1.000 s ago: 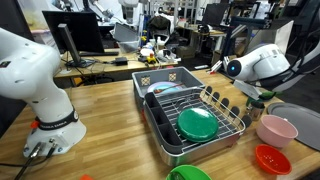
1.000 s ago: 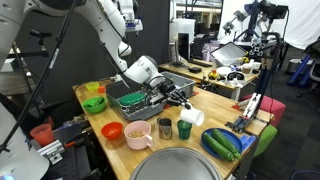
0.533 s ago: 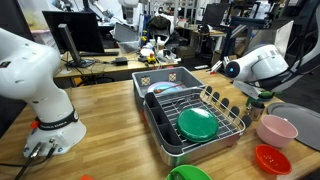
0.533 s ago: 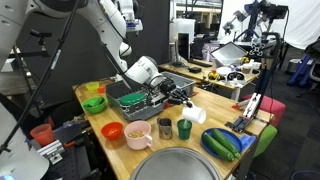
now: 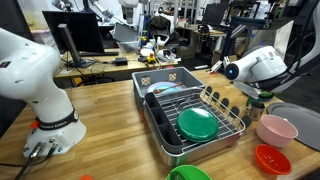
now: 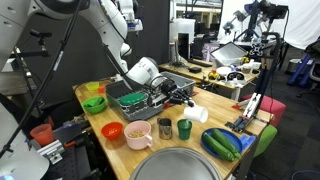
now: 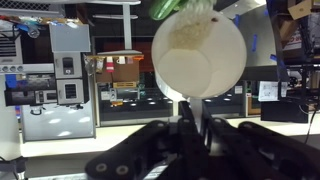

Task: Pour the contents of the mug into the metal jug

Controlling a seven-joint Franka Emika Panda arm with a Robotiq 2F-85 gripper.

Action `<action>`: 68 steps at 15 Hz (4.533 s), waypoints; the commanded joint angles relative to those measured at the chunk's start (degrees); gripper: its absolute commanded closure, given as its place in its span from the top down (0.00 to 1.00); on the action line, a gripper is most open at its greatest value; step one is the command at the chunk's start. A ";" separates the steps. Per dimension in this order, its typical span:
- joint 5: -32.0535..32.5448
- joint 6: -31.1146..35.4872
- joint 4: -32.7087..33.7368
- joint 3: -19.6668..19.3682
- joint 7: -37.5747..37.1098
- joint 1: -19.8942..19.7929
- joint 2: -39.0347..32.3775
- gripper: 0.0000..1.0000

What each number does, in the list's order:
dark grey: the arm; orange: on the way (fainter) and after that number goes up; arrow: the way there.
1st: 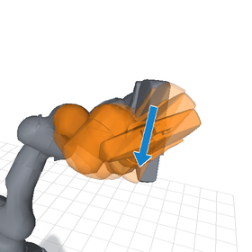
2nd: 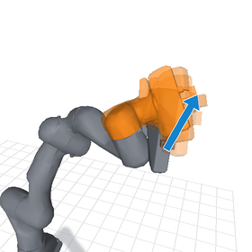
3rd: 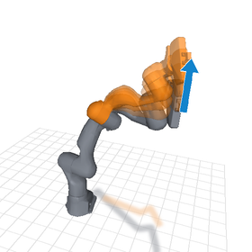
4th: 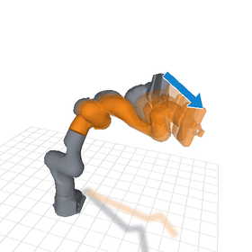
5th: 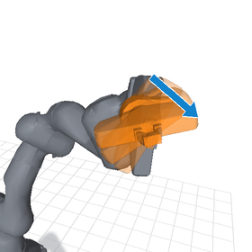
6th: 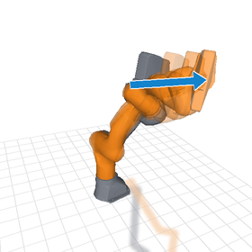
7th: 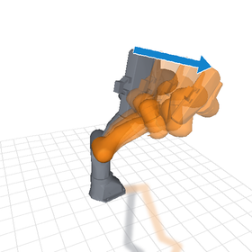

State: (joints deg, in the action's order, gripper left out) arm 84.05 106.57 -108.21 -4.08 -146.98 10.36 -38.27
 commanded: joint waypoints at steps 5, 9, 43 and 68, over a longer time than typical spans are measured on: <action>2.89 -4.20 1.20 2.10 -2.23 -1.38 -1.17 0.02; 3.17 -4.76 1.17 2.26 -2.36 -1.33 -1.24 0.02; 4.45 -7.11 4.25 6.42 -2.65 -3.31 -2.44 0.02; -17.95 66.39 -9.07 8.30 5.92 -21.03 8.50 0.02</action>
State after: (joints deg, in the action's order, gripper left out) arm 69.62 165.00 -115.31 1.30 -146.93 -6.36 -29.64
